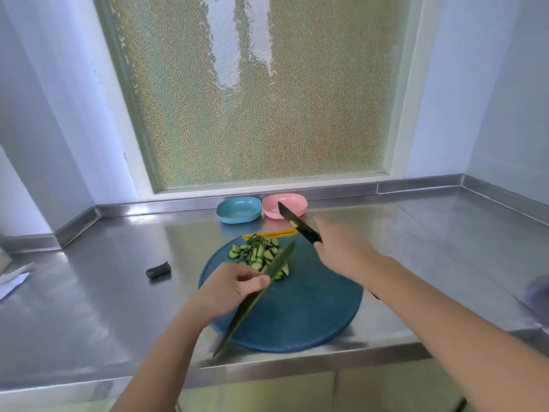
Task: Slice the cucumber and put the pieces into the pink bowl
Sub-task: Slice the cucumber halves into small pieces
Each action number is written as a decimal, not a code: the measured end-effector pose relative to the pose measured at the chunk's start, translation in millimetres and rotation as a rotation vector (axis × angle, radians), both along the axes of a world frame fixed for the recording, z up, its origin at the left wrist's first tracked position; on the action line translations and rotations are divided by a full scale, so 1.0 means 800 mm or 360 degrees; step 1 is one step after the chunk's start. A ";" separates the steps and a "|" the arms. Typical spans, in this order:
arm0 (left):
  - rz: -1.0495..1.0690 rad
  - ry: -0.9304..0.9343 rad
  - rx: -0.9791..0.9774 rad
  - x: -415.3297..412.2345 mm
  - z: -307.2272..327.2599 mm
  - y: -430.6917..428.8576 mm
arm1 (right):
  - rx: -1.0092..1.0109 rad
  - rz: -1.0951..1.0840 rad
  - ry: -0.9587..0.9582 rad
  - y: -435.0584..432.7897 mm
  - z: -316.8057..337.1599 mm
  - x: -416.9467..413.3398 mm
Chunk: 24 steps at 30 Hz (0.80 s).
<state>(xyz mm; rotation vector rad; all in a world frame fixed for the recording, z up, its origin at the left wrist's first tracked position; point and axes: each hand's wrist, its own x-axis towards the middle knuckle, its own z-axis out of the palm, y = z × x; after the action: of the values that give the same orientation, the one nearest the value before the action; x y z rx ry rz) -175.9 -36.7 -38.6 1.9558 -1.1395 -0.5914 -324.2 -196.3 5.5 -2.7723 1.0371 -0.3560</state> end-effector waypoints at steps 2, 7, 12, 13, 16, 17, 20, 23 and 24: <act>-0.0177 -0.0299 0.0094 -0.010 0.008 -0.017 | -0.0089 0.0069 -0.0008 -0.018 0.007 -0.016; -0.0359 -0.0747 0.0379 -0.051 0.007 -0.054 | -0.0187 0.0218 0.0071 -0.042 0.010 -0.036; 0.0082 -0.0841 -0.0032 -0.062 0.018 -0.067 | -0.0301 0.0329 0.0032 -0.055 0.004 -0.033; 0.0246 -0.0912 -0.0239 -0.058 0.026 -0.069 | -0.0366 0.0374 0.0049 -0.056 0.004 -0.032; 0.0284 -0.1283 -0.0344 -0.033 0.049 -0.080 | -0.0631 0.0537 0.0121 -0.056 0.005 -0.025; 0.0177 -0.1383 -0.0304 -0.024 0.054 -0.086 | -0.0691 0.0569 0.0160 -0.053 0.009 -0.022; -0.0190 -0.1593 -0.0232 -0.010 0.054 -0.106 | -0.0827 0.0634 0.0254 -0.046 0.014 -0.015; -0.0374 -0.1762 -0.0205 -0.007 0.048 -0.118 | -0.0754 0.0659 0.0206 -0.045 0.015 -0.013; -0.0412 -0.1767 -0.0239 -0.005 0.046 -0.120 | -0.0726 0.0661 0.0195 -0.046 0.014 -0.013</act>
<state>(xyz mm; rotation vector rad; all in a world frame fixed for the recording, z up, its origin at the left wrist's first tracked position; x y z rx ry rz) -180.1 -132.7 -2.0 2.0049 -2.0238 0.5641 -334.6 -233.3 16.8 -3.3499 0.4063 -0.4069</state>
